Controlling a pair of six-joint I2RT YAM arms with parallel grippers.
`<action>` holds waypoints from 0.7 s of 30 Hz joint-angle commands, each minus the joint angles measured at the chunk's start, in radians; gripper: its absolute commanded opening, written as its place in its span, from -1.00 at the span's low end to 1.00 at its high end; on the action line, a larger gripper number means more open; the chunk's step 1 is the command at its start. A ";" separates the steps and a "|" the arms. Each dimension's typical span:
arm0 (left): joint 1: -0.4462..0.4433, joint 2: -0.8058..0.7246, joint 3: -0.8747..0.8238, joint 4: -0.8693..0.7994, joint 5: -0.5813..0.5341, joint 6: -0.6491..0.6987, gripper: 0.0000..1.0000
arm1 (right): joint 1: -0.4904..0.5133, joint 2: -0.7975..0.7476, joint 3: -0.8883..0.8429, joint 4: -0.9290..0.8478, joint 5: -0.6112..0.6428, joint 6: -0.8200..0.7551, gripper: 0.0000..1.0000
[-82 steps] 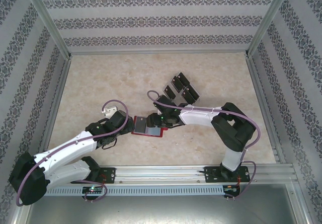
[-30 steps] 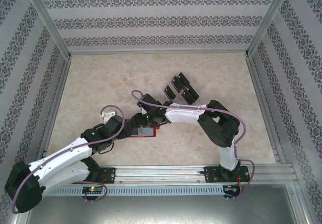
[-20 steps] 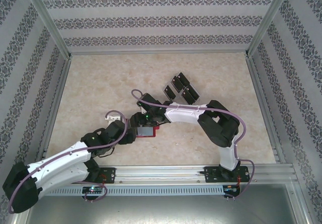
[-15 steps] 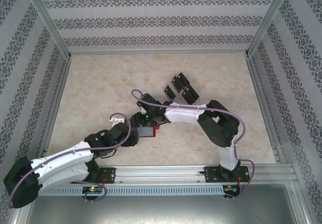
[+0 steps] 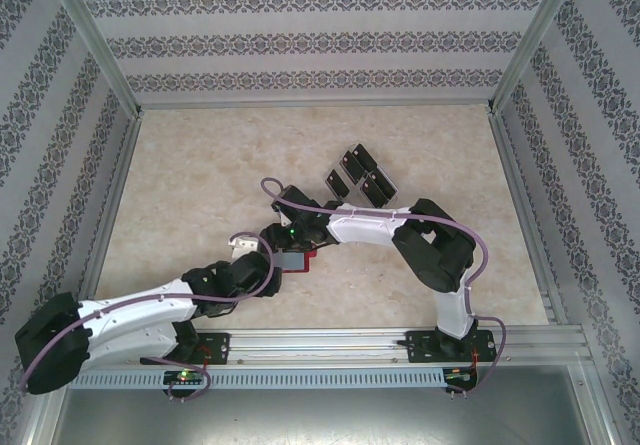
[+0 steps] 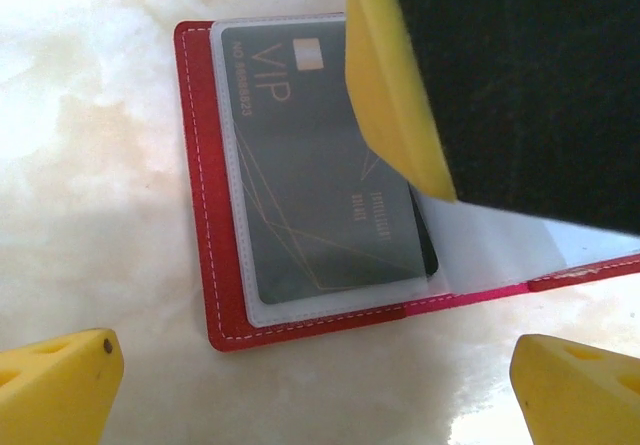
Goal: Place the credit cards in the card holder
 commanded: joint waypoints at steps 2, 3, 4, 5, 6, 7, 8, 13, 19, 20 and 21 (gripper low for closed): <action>-0.029 0.049 0.005 0.034 -0.057 0.019 1.00 | 0.010 0.021 0.022 0.013 -0.016 0.010 0.18; -0.031 0.060 0.007 0.037 -0.063 0.020 1.00 | 0.010 0.021 0.022 0.013 -0.016 0.010 0.18; -0.034 0.071 0.010 0.038 -0.070 0.016 1.00 | 0.010 0.021 0.022 0.013 -0.016 0.011 0.18; -0.037 0.083 0.012 0.040 -0.080 0.012 1.00 | 0.010 0.021 0.022 0.014 -0.016 0.012 0.18; -0.038 0.088 0.014 0.045 -0.087 0.010 1.00 | 0.009 0.021 0.022 0.015 -0.016 0.011 0.18; -0.039 0.093 0.014 0.051 -0.093 0.009 1.00 | 0.010 0.021 0.022 0.016 -0.016 0.011 0.19; -0.040 0.098 0.017 0.053 -0.101 0.006 1.00 | 0.010 0.021 0.022 0.015 -0.016 0.011 0.18; -0.042 0.118 0.021 0.069 -0.110 0.008 1.00 | 0.010 0.022 0.020 0.015 -0.017 0.010 0.18; -0.042 0.135 0.022 0.039 -0.144 -0.022 1.00 | 0.010 0.021 0.014 0.020 -0.017 0.011 0.18; -0.042 0.134 0.023 0.036 -0.156 -0.031 1.00 | 0.010 0.020 0.014 0.019 -0.018 0.010 0.18; -0.042 0.130 0.023 0.036 -0.168 -0.040 1.00 | 0.011 0.019 0.013 0.021 -0.019 0.012 0.18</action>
